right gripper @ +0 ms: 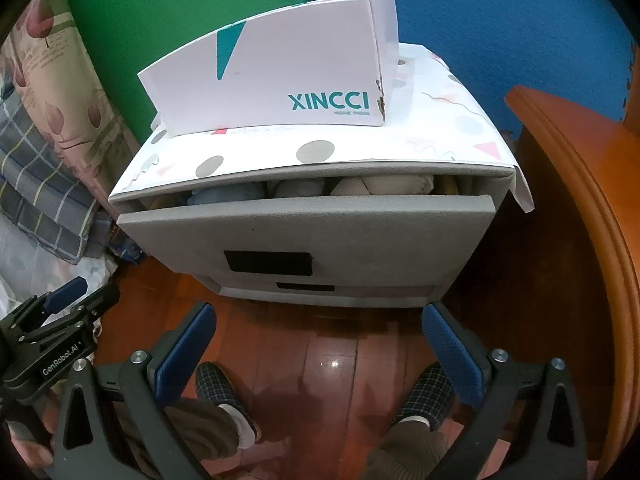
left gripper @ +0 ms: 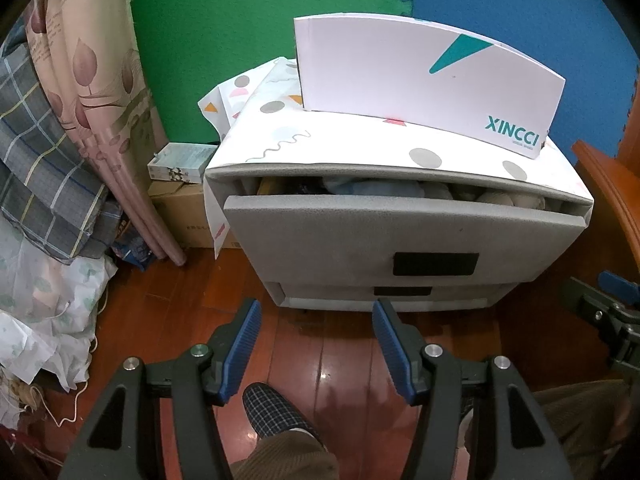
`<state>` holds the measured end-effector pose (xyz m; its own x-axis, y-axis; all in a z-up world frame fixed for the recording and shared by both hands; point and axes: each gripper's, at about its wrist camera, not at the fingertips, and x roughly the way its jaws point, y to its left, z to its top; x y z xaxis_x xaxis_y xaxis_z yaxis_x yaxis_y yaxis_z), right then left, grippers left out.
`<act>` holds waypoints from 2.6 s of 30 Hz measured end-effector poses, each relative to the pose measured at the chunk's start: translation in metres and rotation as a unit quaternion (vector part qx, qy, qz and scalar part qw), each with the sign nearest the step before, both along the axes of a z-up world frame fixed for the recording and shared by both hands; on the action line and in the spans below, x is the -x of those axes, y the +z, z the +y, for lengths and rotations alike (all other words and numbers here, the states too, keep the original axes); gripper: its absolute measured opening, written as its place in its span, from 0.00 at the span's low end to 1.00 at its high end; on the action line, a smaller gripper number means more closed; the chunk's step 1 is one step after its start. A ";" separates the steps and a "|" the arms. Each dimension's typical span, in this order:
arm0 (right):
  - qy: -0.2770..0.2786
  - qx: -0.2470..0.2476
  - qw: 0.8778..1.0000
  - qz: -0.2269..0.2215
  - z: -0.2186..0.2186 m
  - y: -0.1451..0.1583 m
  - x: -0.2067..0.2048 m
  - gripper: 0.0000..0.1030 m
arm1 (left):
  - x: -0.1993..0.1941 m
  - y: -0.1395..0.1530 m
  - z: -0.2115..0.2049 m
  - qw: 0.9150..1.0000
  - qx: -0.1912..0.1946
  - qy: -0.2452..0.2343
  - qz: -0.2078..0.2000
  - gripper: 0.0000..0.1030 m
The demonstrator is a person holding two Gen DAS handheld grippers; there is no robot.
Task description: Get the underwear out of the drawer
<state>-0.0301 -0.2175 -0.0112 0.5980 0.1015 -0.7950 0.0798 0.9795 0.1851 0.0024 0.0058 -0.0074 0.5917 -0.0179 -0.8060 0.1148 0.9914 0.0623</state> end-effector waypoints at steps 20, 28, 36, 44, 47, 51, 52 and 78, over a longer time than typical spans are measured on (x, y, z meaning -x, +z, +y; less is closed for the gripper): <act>-0.001 -0.005 1.000 -0.001 -0.004 -0.001 0.000 0.99 | 0.001 0.004 -0.001 1.000 -0.004 -0.001 0.000 0.58; -0.003 -0.007 1.000 -0.003 -0.005 0.001 0.001 0.99 | 0.001 0.005 0.000 1.000 -0.004 -0.001 0.001 0.58; -0.004 -0.008 1.000 -0.002 -0.006 0.001 0.001 0.99 | 0.001 0.005 0.000 1.000 -0.004 0.000 0.001 0.58; -0.003 -0.007 1.000 -0.003 -0.007 0.001 0.001 0.99 | 0.001 0.004 0.001 1.000 -0.004 0.000 0.004 0.58; -0.004 -0.008 1.000 -0.002 -0.007 0.001 0.001 0.99 | 0.000 0.003 0.000 1.000 -0.005 0.000 0.004 0.58; -0.004 -0.009 1.000 -0.003 -0.007 0.001 0.001 0.99 | 0.000 0.003 0.000 1.000 -0.004 0.001 0.004 0.58; -0.004 -0.009 1.000 -0.003 -0.008 0.001 0.001 0.99 | 0.001 0.003 -0.001 1.000 -0.004 0.000 0.005 0.58; -0.019 -0.032 0.999 -0.008 -0.027 0.003 0.006 0.99 | -0.046 -0.004 0.062 0.970 0.223 0.060 0.079 0.58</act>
<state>-0.0362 -0.2448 -0.0079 0.6143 0.1299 -0.7783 0.1130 0.9617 0.2496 0.0481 0.0682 -0.0114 0.4809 -0.3254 -0.8142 -0.0289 0.9222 -0.3856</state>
